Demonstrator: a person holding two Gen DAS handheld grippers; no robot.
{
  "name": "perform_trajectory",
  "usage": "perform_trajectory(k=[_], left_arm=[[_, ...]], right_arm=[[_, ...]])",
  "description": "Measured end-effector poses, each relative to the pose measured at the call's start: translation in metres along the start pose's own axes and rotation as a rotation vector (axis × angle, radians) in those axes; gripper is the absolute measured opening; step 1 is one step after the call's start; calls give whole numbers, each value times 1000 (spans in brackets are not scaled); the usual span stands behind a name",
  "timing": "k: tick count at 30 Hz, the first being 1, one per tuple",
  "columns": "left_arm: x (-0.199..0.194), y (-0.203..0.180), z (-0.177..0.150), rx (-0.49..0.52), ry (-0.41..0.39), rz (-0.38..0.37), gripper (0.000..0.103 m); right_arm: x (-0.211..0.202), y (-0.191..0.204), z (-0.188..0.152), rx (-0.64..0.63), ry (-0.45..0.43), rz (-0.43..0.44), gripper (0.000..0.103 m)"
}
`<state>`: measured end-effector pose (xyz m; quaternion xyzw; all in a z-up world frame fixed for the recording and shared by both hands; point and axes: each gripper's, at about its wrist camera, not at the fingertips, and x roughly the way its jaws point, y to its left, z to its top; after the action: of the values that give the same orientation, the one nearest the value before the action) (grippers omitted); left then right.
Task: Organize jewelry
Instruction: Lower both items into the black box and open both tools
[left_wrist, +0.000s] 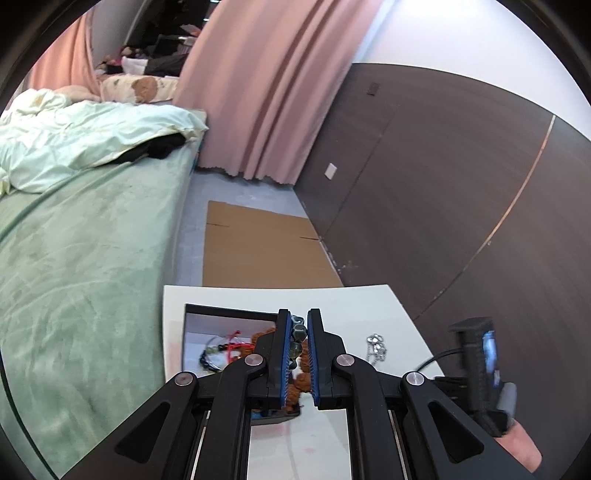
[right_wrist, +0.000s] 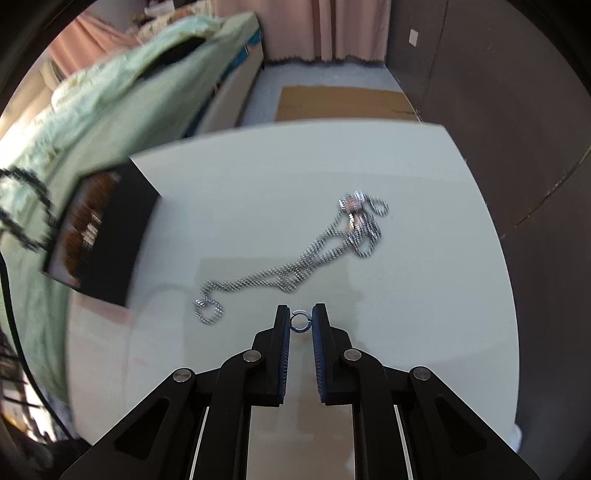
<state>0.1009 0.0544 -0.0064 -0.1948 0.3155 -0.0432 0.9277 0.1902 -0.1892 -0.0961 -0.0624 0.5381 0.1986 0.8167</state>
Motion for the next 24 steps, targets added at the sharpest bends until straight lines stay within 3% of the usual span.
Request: perform_trajectory(k=[5, 6, 8, 9, 10, 12, 24], left_arm=[[13, 14, 2, -78, 41, -14, 11], [14, 16, 2, -90, 52, -22, 18], [15, 20, 3, -112, 58, -17, 43], [13, 22, 3, -115, 45, -7, 64], [9, 23, 3, -119, 22, 6, 77], [-1, 28, 5, -131, -23, 12, 80], [-16, 56, 17, -183, -37, 38, 80]], right_arm=[[-23, 9, 11, 51, -105, 110, 14], [-27, 10, 12, 60, -125, 133, 14], [-34, 13, 15, 74, -160, 184, 14], [-37, 15, 17, 81, -176, 211, 14], [-41, 17, 18, 87, -194, 246, 14], [-42, 25, 21, 92, -212, 288, 14], [-38, 82, 39, 54, -267, 459, 14]])
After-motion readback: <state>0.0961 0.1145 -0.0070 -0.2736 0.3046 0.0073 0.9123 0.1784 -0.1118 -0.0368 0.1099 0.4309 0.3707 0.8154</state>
